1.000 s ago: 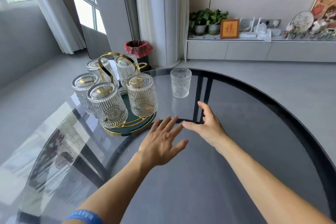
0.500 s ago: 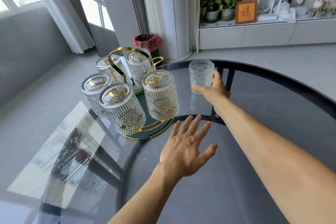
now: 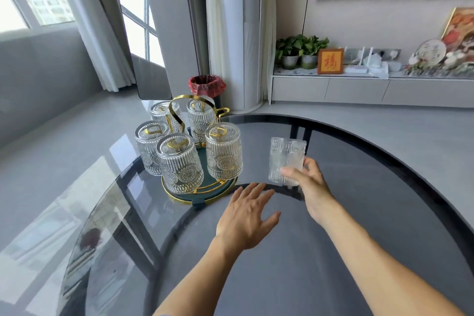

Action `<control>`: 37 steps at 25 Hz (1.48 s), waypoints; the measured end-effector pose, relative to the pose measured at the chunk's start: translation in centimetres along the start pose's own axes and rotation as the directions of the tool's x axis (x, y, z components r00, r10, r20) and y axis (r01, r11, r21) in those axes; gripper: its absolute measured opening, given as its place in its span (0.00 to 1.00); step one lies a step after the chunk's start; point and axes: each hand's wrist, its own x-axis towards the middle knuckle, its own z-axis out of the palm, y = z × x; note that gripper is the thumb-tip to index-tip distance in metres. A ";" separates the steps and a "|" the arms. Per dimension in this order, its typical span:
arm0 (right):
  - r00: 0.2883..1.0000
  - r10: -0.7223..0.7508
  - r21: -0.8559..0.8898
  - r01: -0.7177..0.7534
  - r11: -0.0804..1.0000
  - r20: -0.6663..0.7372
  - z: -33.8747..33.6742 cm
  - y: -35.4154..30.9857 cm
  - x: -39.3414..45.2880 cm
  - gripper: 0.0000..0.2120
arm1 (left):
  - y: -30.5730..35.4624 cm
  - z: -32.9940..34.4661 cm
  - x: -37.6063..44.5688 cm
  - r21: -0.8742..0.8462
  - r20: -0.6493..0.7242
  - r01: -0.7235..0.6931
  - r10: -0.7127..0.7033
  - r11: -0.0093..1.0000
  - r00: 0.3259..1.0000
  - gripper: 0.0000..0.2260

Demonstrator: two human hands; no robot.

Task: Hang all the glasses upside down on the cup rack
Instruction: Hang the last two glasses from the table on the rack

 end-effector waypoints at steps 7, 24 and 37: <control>0.999 0.014 0.065 -0.011 0.998 -0.044 -0.6 -5.0 -6.2 0.27 | 2.6 -5.0 -3.6 0.174 0.180 -0.064 0.033 0.983 0.983 0.19; 0.962 -0.110 0.199 0.163 0.966 -0.251 8.4 -16.5 -5.4 0.31 | -4.2 -23.4 -2.0 -0.003 -0.598 0.120 -0.098 0.993 0.796 0.17; 0.801 -0.592 -0.591 0.518 0.619 0.082 11.3 -16.8 1.8 0.22 | -8.2 -21.5 1.2 0.141 -0.350 0.029 0.022 0.990 0.936 0.25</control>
